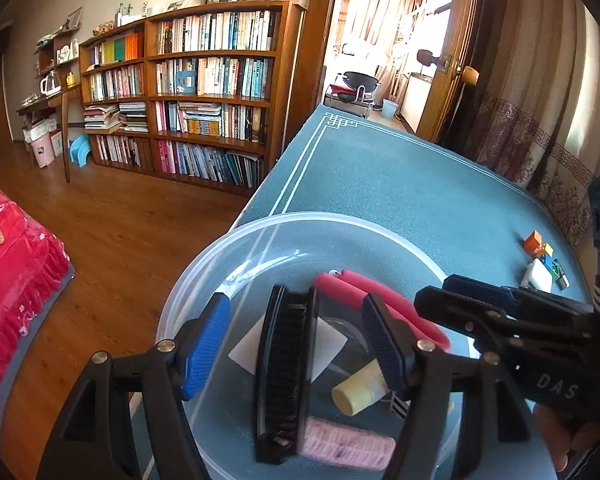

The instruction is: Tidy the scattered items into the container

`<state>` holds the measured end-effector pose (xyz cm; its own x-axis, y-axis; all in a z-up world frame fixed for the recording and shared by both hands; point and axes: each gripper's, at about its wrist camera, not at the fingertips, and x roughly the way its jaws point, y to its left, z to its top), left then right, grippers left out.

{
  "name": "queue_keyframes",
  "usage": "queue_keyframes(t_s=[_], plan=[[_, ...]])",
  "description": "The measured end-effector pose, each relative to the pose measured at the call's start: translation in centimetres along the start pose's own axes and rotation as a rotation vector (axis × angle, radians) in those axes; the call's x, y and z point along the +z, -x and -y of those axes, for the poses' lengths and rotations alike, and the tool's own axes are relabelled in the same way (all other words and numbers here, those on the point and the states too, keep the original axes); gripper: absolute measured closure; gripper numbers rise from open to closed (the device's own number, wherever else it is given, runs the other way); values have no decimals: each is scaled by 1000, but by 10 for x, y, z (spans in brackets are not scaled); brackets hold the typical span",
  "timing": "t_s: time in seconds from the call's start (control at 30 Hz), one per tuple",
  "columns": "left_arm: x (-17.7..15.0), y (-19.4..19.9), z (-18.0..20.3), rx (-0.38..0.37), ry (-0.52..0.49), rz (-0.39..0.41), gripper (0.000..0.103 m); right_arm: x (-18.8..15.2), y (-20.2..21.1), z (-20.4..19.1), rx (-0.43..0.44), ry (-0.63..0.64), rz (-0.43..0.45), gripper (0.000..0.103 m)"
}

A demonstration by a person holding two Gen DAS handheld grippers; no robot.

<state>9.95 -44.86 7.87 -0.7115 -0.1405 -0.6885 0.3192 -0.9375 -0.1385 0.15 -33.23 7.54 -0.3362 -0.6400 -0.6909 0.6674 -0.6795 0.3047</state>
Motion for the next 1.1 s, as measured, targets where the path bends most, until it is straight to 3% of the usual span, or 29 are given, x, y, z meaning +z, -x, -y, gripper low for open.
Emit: queue_keyframes(t_s=[0.63,0.87,1.1], plan=[[5,8,26,47,-61,8,16,-14,39,21,-66,-36,71,59],[6,10,57,51,-115,25,1,-26,59,44,-114,-80,97,59],[6,7,95,39,-188,20,1,-43,81,70,-192,-123,124,59]])
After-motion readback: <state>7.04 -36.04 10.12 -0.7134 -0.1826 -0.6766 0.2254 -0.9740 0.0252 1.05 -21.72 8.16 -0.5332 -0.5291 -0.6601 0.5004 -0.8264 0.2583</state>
